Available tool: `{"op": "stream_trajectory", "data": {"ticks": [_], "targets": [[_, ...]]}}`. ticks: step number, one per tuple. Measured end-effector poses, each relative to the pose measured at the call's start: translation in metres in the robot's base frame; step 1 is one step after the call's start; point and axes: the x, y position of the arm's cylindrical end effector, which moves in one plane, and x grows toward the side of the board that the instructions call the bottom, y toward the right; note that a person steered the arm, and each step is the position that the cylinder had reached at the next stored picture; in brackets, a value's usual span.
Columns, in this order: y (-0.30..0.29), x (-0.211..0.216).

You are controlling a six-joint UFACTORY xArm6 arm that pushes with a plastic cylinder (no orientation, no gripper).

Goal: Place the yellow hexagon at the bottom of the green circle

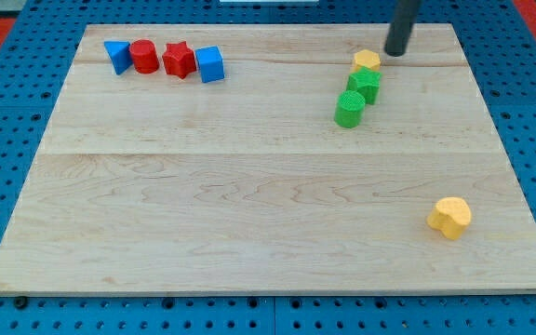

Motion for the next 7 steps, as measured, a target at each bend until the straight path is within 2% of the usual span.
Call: {"op": "stream_trajectory", "data": {"ticks": [3,6,7], "targets": [[-0.107,0.065],[-0.123,0.189],[-0.123,0.195]]}}
